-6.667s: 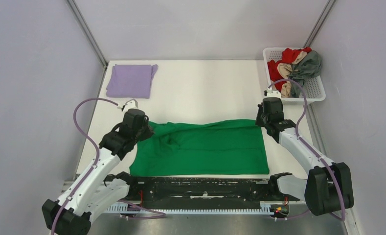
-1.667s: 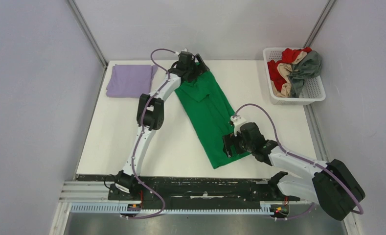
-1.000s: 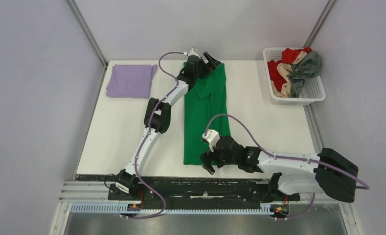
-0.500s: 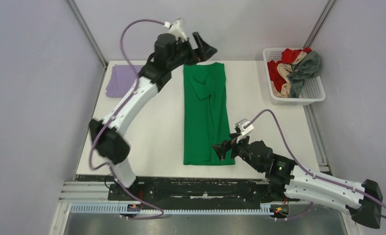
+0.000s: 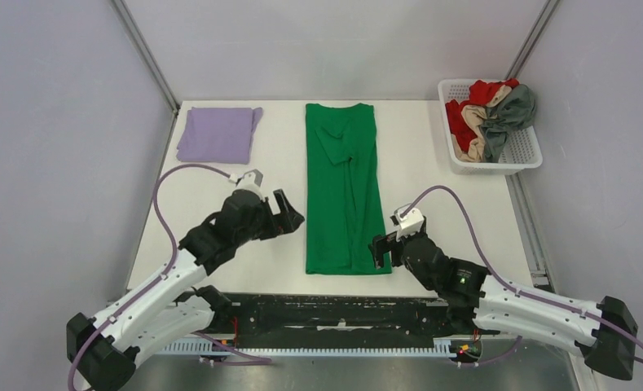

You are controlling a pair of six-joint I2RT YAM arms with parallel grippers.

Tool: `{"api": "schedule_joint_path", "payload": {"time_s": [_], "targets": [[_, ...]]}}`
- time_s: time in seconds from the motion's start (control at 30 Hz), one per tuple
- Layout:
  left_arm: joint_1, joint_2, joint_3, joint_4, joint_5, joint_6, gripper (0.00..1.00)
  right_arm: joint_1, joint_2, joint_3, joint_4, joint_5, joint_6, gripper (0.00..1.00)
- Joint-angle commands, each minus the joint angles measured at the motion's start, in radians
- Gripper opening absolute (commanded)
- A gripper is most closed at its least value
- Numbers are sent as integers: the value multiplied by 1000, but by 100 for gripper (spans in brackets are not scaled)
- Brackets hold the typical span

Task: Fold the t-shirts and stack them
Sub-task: Rotate the tshirt 90 degrees, then grab the bottom of the folded rectangular tshirt with both arms

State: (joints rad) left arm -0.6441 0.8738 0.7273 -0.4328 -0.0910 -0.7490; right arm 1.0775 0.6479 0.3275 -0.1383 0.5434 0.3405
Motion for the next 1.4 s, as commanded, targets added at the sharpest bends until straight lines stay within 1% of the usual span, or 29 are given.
{"api": "schedule_joint_path", "payload": {"time_s": [0.0,0.07,0.13,0.2,0.3,0.37,0.47,0.53,0.63,0.73,0.9,1.1,1.2,1.27,1.3,1.37], "targets": [[-44,-97,-125,-52,73,-152,100,-5,41,20,-35,2,-18,98],[-83,-97,-185,-55,116,-194,100,-8,55,24,-48,-2,-13,98],[-125,-82,-217,-82,120,-232,100,-13,64,20,-58,-8,1,98],[-160,-66,-234,-102,102,-252,100,-20,66,15,-59,-25,9,98],[-183,-53,-260,-99,57,-268,100,-25,72,6,-58,-37,23,98],[-186,-38,-270,-58,61,-270,96,-27,82,2,-55,-50,32,98],[-202,8,-296,79,119,-282,87,-31,99,-7,-58,-59,51,98],[-219,74,-302,127,119,-290,85,-37,114,-12,-61,-67,71,98],[-232,168,-274,136,94,-283,76,-54,127,-19,-79,-82,99,98],[-242,240,-249,152,53,-272,62,-95,126,-38,-98,-123,121,98],[-247,292,-255,213,46,-286,54,-155,84,-67,-110,-210,124,98],[-263,348,-259,247,63,-291,39,-197,60,-85,-120,-268,118,96],[-280,384,-248,249,66,-289,26,-199,75,-88,-102,-331,89,90],[-285,400,-243,235,58,-292,12,-200,92,-89,-99,-378,68,83],[-286,401,-242,225,50,-293,4,-200,98,-89,-101,-396,56,80],[-287,395,-246,211,36,-297,2,-200,111,-88,-117,-407,45,75]]}}
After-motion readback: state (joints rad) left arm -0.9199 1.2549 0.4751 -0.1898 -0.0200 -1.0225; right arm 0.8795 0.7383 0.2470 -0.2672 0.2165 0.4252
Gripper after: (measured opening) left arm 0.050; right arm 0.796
